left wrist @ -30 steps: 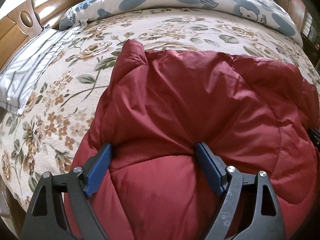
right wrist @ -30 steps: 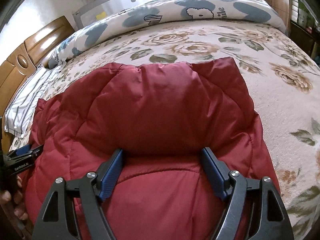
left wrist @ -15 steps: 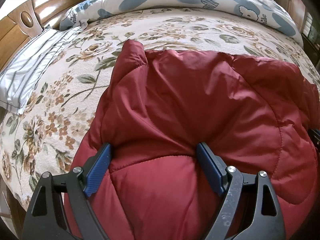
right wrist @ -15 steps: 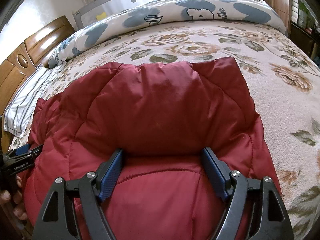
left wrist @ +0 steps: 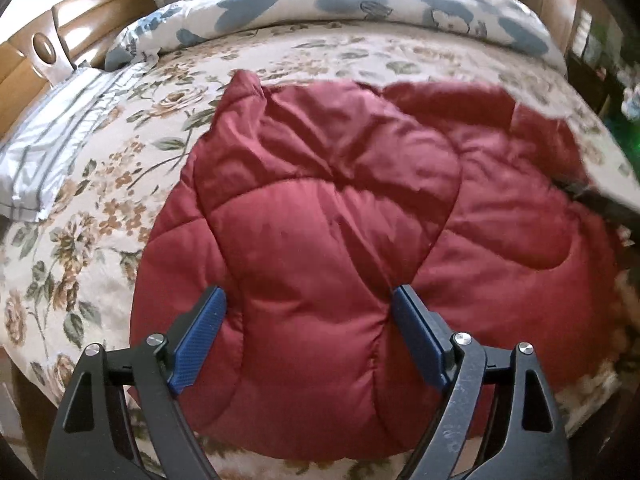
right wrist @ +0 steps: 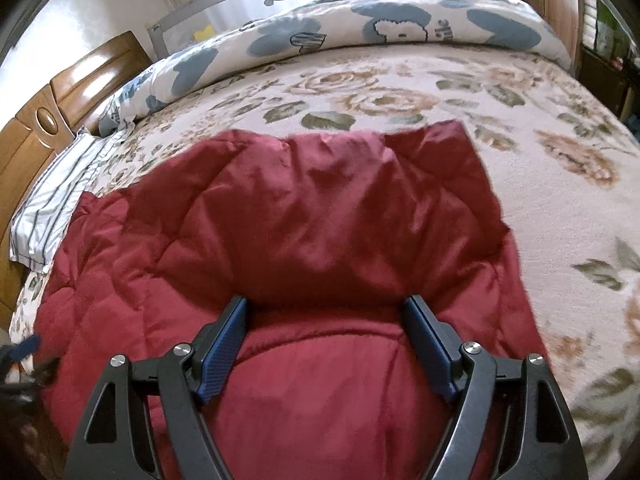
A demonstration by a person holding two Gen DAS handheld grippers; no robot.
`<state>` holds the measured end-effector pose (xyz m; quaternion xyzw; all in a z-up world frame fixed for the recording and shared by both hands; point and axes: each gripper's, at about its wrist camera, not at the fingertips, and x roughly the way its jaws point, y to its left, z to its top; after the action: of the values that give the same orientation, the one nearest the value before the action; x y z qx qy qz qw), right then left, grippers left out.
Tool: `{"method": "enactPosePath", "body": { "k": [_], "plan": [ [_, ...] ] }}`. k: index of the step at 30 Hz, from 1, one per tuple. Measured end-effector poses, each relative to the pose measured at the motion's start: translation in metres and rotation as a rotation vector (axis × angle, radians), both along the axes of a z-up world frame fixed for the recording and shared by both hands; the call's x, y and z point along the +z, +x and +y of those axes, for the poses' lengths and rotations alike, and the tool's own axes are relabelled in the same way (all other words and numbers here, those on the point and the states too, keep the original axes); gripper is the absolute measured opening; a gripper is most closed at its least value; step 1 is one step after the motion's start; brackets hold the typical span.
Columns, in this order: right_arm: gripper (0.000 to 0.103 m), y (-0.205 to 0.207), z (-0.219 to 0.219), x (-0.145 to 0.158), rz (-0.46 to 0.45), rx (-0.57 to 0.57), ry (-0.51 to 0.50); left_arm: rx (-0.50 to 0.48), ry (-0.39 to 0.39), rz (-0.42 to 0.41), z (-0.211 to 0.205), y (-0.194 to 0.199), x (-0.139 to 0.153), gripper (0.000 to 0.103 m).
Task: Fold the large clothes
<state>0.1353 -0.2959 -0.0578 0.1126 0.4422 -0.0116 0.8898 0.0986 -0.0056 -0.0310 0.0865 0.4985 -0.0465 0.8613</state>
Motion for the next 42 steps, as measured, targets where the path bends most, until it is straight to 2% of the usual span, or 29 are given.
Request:
{"method": "enactPosePath", "body": {
  "k": [4,6,9,10,12,15,19,24,28,32,36,40,42],
  "plan": [
    [0.081,-0.043,0.018,0.024,-0.049,0.054,-0.033,0.006,0.002,-0.003,-0.001,0.004,-0.002,0.087],
    [0.084,-0.063,0.027,0.027,-0.053,0.084,-0.066,0.002,0.006,-0.008,0.001,0.003,-0.002,0.088],
    [0.088,-0.086,0.035,0.008,-0.011,0.105,-0.144,0.0,0.012,-0.019,0.001,0.002,-0.005,0.091],
    [0.09,-0.088,0.034,-0.001,-0.002,0.101,-0.141,0.0,0.018,-0.022,0.0,0.001,-0.006,0.092],
    [0.096,-0.089,0.025,-0.012,-0.008,0.083,-0.106,0.002,0.033,-0.026,-0.002,0.001,-0.008,0.095],
    [0.099,-0.083,0.02,-0.018,-0.01,0.069,-0.086,0.019,0.016,-0.019,0.0,-0.006,0.001,0.094],
    [0.099,-0.084,0.022,-0.016,-0.018,0.067,-0.088,0.006,0.015,-0.029,0.0,-0.019,0.003,0.094],
    [0.1,-0.087,0.024,-0.016,-0.024,0.066,-0.089,0.012,0.021,-0.032,-0.001,-0.01,-0.009,0.1],
    [0.1,-0.086,0.024,-0.015,-0.021,0.065,-0.087,0.016,0.018,-0.032,-0.001,-0.006,-0.01,0.101],
    [0.094,-0.094,0.028,0.004,-0.053,0.055,-0.103,0.016,0.021,-0.037,-0.002,-0.006,-0.011,0.101],
    [0.094,-0.106,0.036,0.024,-0.121,0.08,-0.1,0.018,0.023,-0.045,-0.002,-0.007,-0.011,0.101],
    [0.095,-0.092,0.039,0.0,-0.036,0.099,-0.079,0.017,0.021,-0.046,-0.002,-0.007,-0.011,0.101],
    [0.099,-0.089,0.035,-0.009,-0.047,0.092,-0.074,0.015,0.026,-0.051,-0.004,-0.007,-0.011,0.101]
  ]
}}
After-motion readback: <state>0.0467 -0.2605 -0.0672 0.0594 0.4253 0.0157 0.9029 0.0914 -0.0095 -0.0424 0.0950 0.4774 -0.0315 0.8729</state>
